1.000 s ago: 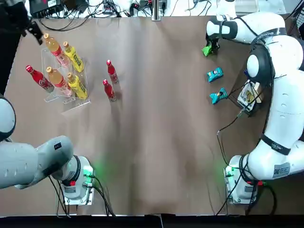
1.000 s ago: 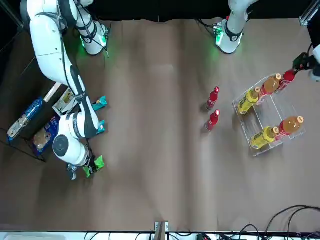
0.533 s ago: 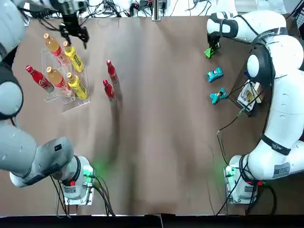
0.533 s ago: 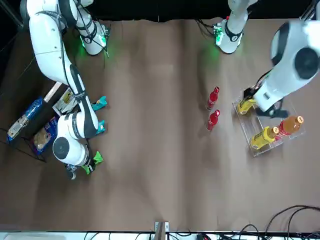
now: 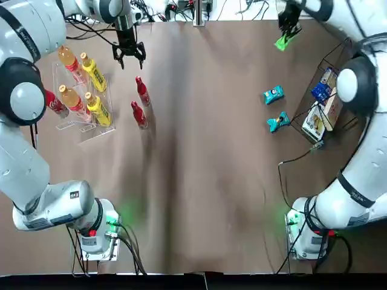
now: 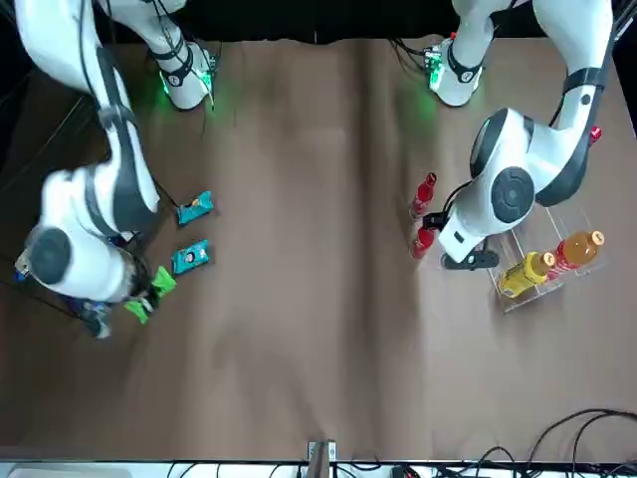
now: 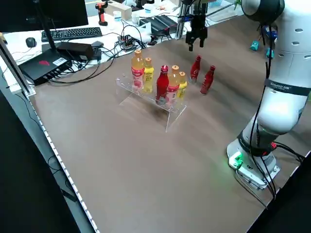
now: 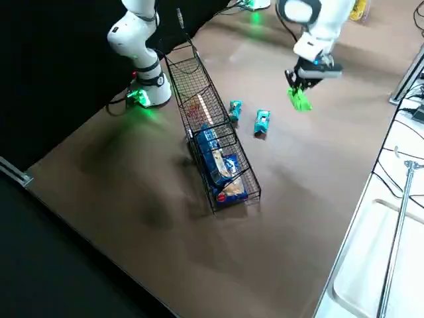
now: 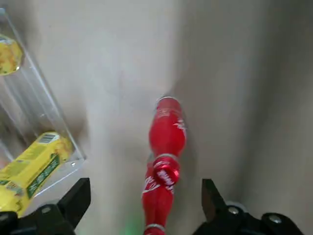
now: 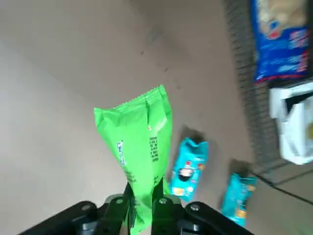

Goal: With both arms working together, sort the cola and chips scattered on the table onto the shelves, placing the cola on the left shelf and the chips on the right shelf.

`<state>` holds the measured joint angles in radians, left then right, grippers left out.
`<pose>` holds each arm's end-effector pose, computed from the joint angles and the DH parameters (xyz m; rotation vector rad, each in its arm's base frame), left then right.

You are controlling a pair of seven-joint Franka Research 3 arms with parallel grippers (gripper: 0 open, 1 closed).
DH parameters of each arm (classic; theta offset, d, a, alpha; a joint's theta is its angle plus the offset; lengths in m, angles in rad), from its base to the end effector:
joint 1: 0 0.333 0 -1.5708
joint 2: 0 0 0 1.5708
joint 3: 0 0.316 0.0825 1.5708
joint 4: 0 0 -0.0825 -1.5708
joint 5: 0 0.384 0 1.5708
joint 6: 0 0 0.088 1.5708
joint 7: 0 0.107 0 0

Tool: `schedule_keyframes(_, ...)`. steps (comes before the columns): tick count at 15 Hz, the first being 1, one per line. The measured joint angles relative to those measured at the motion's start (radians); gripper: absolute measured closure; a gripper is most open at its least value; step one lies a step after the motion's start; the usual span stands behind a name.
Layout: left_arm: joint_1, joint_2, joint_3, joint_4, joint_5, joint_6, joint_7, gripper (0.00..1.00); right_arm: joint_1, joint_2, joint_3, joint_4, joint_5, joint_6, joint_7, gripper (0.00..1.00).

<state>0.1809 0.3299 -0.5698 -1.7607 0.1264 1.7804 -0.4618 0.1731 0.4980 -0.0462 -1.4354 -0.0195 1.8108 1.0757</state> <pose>0.5718 -0.1962 0.3850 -3.0638 -0.0497 0.3951 0.6800 0.0904 0.3955 2.7081 -1.3735 -0.1178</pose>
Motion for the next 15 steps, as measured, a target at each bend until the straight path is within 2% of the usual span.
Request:
schedule_keyframes(2,-0.022,0.021,0.000,-0.001,0.000,0.034,-0.023,0.00,-0.018,-0.067,-0.004,-0.001,-0.014,-0.067,-0.050,0.85)
schedule_keyframes(3,-0.047,0.045,0.001,-0.002,0.001,0.064,-0.054,0.00,-0.033,-0.114,-0.007,-0.001,-0.037,-0.140,-0.118,0.85)
schedule_keyframes(6,-0.059,0.081,0.001,-0.008,0.018,0.087,-0.067,0.00,-0.063,-0.177,-0.016,0.003,-0.125,-0.254,-0.256,0.85)
schedule_keyframes(7,-0.059,0.089,0.003,-0.010,0.024,0.089,-0.067,0.06,-0.076,-0.196,-0.017,0.006,-0.166,-0.292,-0.312,0.85)
schedule_keyframes(9,-0.059,0.098,0.006,-0.014,0.030,0.089,-0.067,0.09,-0.103,-0.220,-0.018,0.025,-0.256,-0.336,-0.425,0.85)
schedule_keyframes(11,-0.058,0.098,0.006,-0.020,0.032,0.089,-0.067,0.26,-0.124,-0.232,-0.020,0.055,-0.338,-0.344,-0.533,0.85)
schedule_keyframes(13,-0.057,0.098,0.007,-0.025,0.032,0.089,-0.067,0.30,-0.149,-0.242,-0.025,0.080,-0.401,-0.345,-0.594,0.85)
schedule_keyframes(15,-0.056,0.098,0.008,-0.029,0.033,0.088,-0.067,0.46,-0.193,-0.249,-0.042,0.112,-0.427,-0.349,-0.629,0.85)
